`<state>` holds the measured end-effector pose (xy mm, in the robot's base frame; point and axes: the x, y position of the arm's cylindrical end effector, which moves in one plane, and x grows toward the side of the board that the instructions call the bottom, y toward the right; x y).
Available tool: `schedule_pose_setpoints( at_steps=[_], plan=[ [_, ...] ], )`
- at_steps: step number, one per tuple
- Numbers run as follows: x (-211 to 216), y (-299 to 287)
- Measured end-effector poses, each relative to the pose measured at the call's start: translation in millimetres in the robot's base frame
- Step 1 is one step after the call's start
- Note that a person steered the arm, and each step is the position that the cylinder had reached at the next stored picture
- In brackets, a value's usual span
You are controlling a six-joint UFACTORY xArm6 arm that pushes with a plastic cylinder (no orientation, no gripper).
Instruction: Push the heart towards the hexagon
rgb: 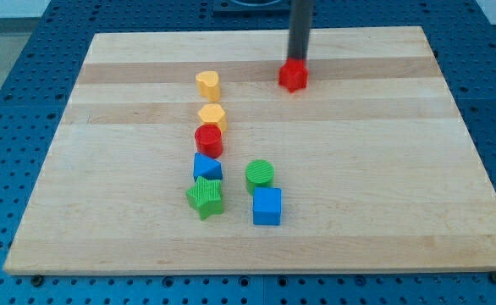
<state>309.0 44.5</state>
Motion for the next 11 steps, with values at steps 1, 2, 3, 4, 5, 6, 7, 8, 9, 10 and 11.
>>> schedule_pose_setpoints(
  at_steps=[1,2,3,4,5,6,7,8,9,10,11],
  plan=[
    [16,-9],
    [-18,11],
    [-44,-69],
    [-33,-147],
    [-1,-130],
    [2,-101],
    [2,-88],
    [-19,-67],
    [-33,34],
    [57,135],
    [162,115]
  ],
)
